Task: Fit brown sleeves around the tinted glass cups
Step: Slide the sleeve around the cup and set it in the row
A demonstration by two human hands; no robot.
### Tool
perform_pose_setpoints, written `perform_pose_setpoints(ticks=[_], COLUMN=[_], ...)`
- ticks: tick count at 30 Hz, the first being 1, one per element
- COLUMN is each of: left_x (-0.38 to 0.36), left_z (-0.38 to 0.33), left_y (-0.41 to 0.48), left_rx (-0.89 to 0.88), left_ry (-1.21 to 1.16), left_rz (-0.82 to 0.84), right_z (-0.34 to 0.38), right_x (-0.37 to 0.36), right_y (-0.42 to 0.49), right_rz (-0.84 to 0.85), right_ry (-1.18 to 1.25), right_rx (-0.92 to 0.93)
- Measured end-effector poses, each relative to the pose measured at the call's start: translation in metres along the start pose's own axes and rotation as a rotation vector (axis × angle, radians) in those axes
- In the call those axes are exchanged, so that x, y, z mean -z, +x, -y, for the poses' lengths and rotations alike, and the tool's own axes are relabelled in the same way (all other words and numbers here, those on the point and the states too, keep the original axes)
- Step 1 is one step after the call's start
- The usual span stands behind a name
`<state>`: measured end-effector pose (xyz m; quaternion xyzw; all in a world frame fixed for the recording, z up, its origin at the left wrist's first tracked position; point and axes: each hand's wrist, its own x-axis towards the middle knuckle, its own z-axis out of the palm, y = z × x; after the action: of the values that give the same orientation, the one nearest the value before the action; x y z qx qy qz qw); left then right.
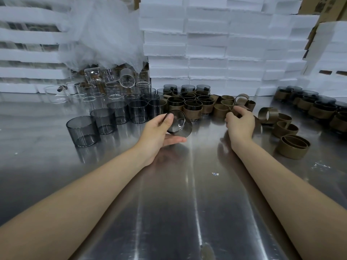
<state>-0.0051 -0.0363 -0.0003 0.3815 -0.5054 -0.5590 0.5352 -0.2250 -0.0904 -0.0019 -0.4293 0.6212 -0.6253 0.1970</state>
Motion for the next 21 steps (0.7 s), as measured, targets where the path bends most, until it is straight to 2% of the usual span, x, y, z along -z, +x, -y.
perform_pose_setpoints(ticks=[2, 4, 8, 13, 21], left_x=[0.000, 0.000, 0.000, -0.001, -0.003], left_z=[-0.001, -0.001, 0.000, 0.000, -0.001], left_y=[-0.001, -0.001, 0.000, 0.002, 0.000], left_rx=[-0.008, -0.014, -0.013, 0.005, 0.010], left_ry=[-0.016, -0.039, -0.048, -0.042, -0.049], left_rz=[0.005, 0.010, 0.022, 0.006, 0.002], right_z=[0.005, 0.011, 0.025, 0.034, 0.042], right_x=[-0.001, -0.005, -0.013, -0.016, -0.012], right_y=[-0.006, -0.014, -0.030, -0.042, -0.040], right_rz=[-0.058, -0.064, 0.090, 0.377, 0.437], right_ry=[-0.026, 0.047, 0.228, 0.404, 0.729], right_rx=[0.144, 0.252, 0.282, 0.115, -0.196])
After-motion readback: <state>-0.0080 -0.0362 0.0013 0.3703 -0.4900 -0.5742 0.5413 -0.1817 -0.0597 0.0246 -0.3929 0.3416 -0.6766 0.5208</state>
